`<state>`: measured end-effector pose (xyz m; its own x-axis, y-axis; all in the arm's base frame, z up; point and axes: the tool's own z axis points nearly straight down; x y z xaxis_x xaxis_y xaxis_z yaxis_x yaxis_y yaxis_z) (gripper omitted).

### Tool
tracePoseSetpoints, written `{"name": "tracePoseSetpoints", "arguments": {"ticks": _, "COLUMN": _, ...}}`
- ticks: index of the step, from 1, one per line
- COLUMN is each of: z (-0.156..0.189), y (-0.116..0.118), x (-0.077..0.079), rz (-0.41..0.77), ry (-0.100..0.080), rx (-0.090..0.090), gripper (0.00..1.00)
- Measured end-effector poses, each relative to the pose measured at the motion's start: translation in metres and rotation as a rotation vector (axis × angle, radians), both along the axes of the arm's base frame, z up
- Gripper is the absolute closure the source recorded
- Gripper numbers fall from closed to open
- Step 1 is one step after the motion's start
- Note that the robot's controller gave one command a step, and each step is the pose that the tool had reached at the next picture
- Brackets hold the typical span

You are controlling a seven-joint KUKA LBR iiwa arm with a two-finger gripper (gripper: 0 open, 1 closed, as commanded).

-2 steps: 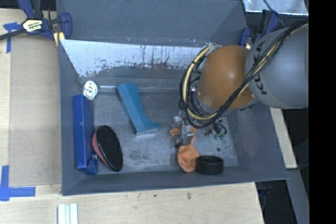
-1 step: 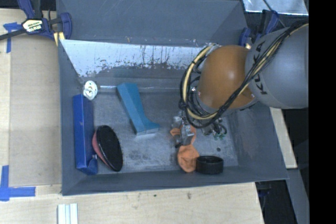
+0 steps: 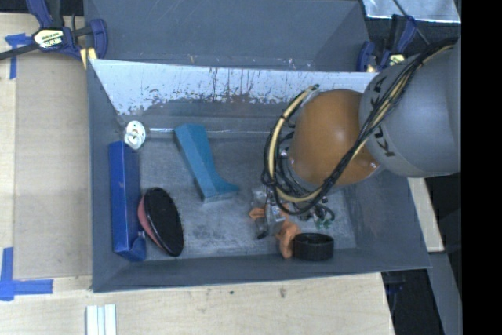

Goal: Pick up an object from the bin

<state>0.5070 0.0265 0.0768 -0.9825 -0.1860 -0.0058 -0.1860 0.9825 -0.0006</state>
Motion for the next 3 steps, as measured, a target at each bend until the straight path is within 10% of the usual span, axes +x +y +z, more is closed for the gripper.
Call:
{"name": "tracePoseSetpoints", "arguments": {"ticks": 1, "z": 0.007, "y": -0.012, "x": 0.001, "rz": 0.012, "ry": 0.007, "rx": 0.000, "gripper": 1.00}}
{"name": "tracePoseSetpoints", "arguments": {"ticks": 2, "z": -0.007, "y": -0.059, "x": 0.017, "rz": 0.043, "ry": -0.001, "rx": -0.002, "gripper": 0.00}}
{"name": "tracePoseSetpoints", "arguments": {"ticks": 3, "z": -0.006, "y": -0.056, "x": 0.017, "rz": 0.043, "ry": -0.002, "rx": 0.000, "gripper": 1.00}}
